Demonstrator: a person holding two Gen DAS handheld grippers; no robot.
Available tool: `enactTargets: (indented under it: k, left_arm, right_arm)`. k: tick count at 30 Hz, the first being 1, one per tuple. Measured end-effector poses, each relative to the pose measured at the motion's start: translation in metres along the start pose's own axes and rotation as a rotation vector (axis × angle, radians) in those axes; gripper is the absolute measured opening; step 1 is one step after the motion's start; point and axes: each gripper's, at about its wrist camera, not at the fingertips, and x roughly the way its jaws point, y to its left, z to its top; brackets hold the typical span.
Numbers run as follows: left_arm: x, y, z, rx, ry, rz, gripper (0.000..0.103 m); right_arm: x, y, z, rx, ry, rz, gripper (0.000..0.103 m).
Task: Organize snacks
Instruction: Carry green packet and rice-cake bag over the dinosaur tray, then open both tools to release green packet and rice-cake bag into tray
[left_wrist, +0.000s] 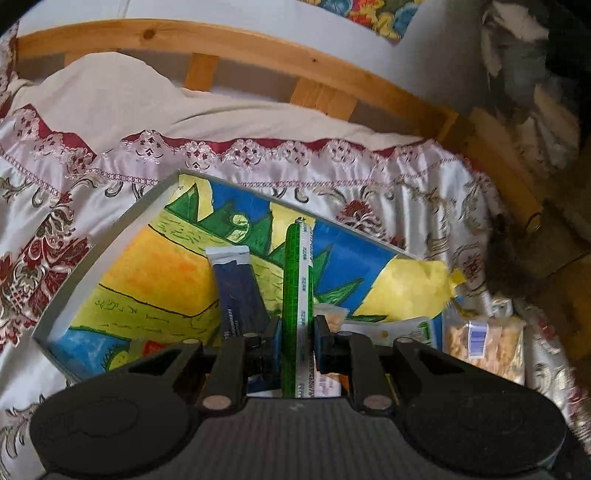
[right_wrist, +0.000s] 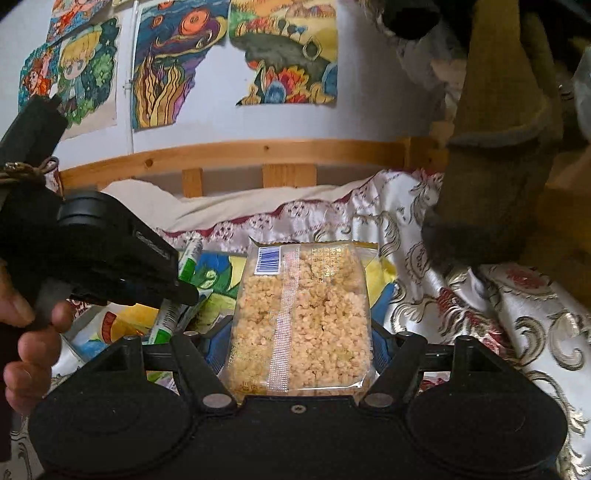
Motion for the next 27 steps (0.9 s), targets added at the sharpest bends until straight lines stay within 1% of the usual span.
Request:
enactTargets:
  k: [4, 6, 10, 16, 19, 21, 24, 26, 27]
  left_arm:
    - [0.012, -0.001, 0.003, 0.022, 0.018, 0.025, 0.018]
    - [0.016, 0.0, 0.004, 0.025, 0.033, 0.021, 0.018]
    - [0.021, 0.001, 0.003, 0.035, 0.034, 0.043, 0.018]
    - [0.021, 0.004, 0.003, 0.017, 0.032, 0.024, 0.019]
    - [0.018, 0.005, 0.003, 0.006, 0.029, 0.017, 0.022]
    - [0.015, 0.003, 0.002, 0.015, 0.02, 0.022, 0.022]
    - [0.013, -0.001, 0.001, 0.035, 0.015, 0.032, 0.027]
    - [0.01, -0.003, 0.0, 0.047, 0.008, 0.033, 0.037]
    - [0.008, -0.004, 0.0, 0.052, 0.005, 0.036, 0.04]
  right_arm:
    - [0.019, -0.001, -0.002, -0.005, 0.039, 0.014, 0.073]
    - [0.027, -0.004, -0.002, 0.004, 0.057, 0.018, 0.073]
    - [0.037, -0.012, -0.005, 0.032, 0.078, 0.014, 0.073]
    - [0.047, -0.019, -0.006, 0.075, 0.087, 0.019, 0.073]
    - [0.05, -0.019, -0.006, 0.084, 0.088, 0.028, 0.073]
    - [0.051, -0.018, -0.006, 0.083, 0.09, 0.032, 0.073]
    - [0.05, -0.019, -0.006, 0.09, 0.09, 0.036, 0.073]
    - [0.049, -0.021, -0.005, 0.099, 0.084, 0.037, 0.075]
    - [0.048, -0.022, -0.005, 0.104, 0.08, 0.038, 0.076]
